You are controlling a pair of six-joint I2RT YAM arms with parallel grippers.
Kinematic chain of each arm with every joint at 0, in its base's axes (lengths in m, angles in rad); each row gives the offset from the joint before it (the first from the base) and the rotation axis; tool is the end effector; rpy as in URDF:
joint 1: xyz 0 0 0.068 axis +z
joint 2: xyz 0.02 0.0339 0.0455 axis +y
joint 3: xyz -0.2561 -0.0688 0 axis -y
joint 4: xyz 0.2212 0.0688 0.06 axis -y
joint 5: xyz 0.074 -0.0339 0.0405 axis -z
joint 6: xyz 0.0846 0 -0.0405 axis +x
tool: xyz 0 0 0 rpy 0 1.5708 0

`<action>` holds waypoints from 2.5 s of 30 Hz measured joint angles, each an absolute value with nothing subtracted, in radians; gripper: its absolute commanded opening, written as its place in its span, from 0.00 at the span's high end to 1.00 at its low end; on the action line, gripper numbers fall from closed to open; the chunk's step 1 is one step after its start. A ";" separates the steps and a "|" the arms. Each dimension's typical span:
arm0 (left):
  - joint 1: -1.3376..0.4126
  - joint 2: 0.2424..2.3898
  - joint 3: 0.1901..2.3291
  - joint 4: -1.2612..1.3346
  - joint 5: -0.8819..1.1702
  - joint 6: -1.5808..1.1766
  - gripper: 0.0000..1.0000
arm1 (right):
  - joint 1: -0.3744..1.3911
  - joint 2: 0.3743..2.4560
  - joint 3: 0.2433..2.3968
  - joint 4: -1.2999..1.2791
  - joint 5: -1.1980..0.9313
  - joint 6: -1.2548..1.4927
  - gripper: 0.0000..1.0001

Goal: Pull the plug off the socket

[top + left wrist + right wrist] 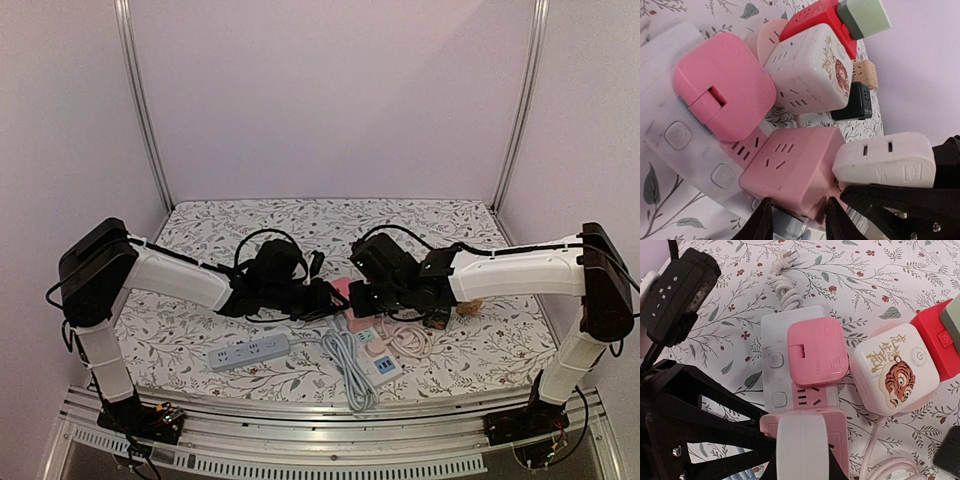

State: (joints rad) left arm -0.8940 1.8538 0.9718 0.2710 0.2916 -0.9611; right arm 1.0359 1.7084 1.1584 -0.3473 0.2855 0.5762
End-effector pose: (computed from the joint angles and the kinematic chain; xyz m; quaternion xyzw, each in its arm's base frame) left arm 0.2349 -0.3313 0.1378 0.0376 0.8794 -0.4428 0.1709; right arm 0.2101 0.3078 0.1814 -0.1671 0.9204 0.1430 0.3233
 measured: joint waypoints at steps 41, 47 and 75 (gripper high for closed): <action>-0.896 1.793 1.000 0.064 0.218 -0.904 0.32 | 0.926 1.328 1.025 -0.383 0.208 0.669 1.00; -0.896 1.652 1.041 -0.146 0.140 -0.837 0.21 | 0.757 1.238 0.973 -0.419 0.205 0.654 1.00; -0.794 1.187 0.713 -0.291 0.057 -0.860 0.14 | 0.434 1.719 1.008 -0.289 -0.089 0.602 0.84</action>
